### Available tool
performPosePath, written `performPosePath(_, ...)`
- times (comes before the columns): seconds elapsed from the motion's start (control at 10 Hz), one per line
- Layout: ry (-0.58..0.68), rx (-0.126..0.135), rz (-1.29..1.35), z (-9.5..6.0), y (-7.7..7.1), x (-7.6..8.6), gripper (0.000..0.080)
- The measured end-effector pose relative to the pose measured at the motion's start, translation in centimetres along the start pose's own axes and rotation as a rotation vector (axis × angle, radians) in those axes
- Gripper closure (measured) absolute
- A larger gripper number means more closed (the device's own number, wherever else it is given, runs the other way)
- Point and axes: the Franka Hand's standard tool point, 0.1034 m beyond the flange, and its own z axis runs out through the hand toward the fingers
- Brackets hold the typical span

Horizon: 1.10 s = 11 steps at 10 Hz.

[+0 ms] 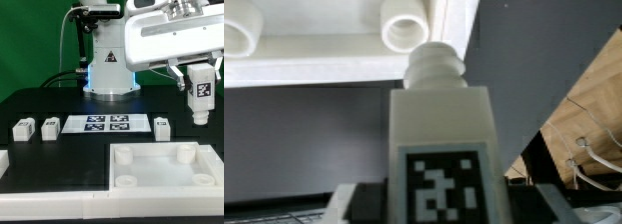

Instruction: Assemble one leg

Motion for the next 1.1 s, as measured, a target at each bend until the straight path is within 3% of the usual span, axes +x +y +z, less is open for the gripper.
performPosePath(0.2, -0.004, -0.003, -0.022, 0.3, 0.2, -0.1, 0.0509)
performPosePath(0.5, 0.003, -0.027, -0.103, 3.9, 2.1, 2.6, 0.0509)
performPosePath(0.9, -0.020, -0.018, -0.103, 6.9, 1.5, 1.1, 0.0509)
performPosePath(1.1, -0.023, -0.015, -0.104, 7.4, 1.4, 0.9, 0.0509)
